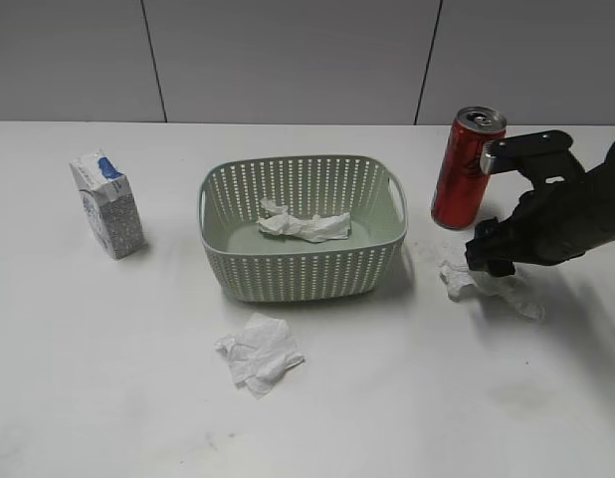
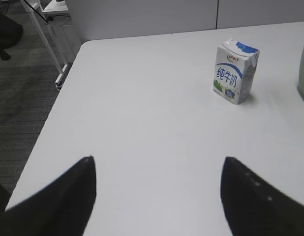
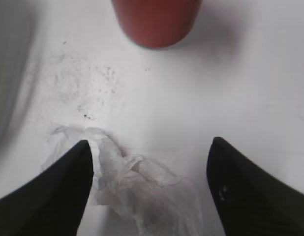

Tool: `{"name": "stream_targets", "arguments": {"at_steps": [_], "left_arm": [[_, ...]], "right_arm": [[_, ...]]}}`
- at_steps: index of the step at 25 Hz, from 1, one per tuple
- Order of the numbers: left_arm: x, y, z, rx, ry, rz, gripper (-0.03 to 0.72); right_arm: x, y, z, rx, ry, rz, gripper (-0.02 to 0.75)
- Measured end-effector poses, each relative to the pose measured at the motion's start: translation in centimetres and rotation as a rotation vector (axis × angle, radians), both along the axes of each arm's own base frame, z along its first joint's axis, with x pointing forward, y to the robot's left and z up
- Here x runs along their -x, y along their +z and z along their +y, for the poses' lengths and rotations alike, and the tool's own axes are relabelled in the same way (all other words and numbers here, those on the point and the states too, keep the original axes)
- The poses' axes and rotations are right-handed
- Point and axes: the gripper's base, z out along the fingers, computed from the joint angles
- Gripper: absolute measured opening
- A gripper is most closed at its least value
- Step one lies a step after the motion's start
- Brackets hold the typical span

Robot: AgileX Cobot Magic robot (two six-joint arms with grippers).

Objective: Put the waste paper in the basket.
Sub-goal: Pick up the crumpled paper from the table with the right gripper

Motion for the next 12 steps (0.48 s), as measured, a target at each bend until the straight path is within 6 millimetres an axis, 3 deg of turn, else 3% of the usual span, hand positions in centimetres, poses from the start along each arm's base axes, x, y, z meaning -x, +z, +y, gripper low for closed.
{"name": "stream_targets", "arguments": {"at_steps": [8, 12], "left_arm": [[0.0, 0.0, 0.0, 0.0, 0.0, 0.0, 0.58], [0.0, 0.0, 0.0, 0.0, 0.0, 0.0, 0.58]], "right_arm": [[1.0, -2.0, 3.2, 0.053, 0.156, 0.049, 0.54], [1.2, -3.0, 3.6, 0.066, 0.176, 0.081, 0.495]]}}
